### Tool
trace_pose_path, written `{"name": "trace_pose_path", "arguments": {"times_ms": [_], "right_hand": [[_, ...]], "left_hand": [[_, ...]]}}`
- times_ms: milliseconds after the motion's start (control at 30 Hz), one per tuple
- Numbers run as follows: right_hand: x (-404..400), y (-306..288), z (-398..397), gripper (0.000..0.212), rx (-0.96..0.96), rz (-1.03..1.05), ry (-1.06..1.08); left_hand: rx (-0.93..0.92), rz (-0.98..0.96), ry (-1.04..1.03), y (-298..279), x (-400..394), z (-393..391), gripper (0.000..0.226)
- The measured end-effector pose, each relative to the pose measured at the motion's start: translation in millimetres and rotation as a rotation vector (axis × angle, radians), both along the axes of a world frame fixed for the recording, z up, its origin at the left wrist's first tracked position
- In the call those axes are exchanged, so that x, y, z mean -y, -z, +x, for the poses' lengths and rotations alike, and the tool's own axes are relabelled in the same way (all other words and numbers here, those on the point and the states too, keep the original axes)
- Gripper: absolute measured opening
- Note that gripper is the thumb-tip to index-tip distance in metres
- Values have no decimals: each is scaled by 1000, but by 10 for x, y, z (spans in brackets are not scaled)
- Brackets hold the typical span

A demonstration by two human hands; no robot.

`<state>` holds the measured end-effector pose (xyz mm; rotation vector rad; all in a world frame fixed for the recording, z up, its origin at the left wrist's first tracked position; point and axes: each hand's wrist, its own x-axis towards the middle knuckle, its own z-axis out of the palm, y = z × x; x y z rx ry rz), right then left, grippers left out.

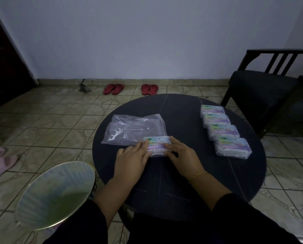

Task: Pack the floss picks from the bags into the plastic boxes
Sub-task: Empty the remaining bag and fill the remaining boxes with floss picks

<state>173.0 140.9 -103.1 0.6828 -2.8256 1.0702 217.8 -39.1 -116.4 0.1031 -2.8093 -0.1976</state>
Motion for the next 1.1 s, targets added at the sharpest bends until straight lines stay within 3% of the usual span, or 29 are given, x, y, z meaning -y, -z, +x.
{"name": "trace_pose_path", "arguments": {"times_ms": [100,267,500,700,900,1100], "right_hand": [[9,3,-17,39,3,10,16],[22,-43,-38,38,185,-228,83],[39,-20,5,35,189,-259,163],[-12,-143,-112,18,322,-202,24],[-6,-157,-217,20,466,-382,-30],[23,-70,-114,17,405,-522,114]], "left_hand": [[1,86,2,-5,-6,-6,50],[-61,500,-40,-16,-24,4,45],[-109,322,-9,10,-69,36,46],[-22,507,-5,-65,-58,7,38],[99,545,47,-69,14,-56,36],[-46,798,-13,-29,-30,-10,36]]}}
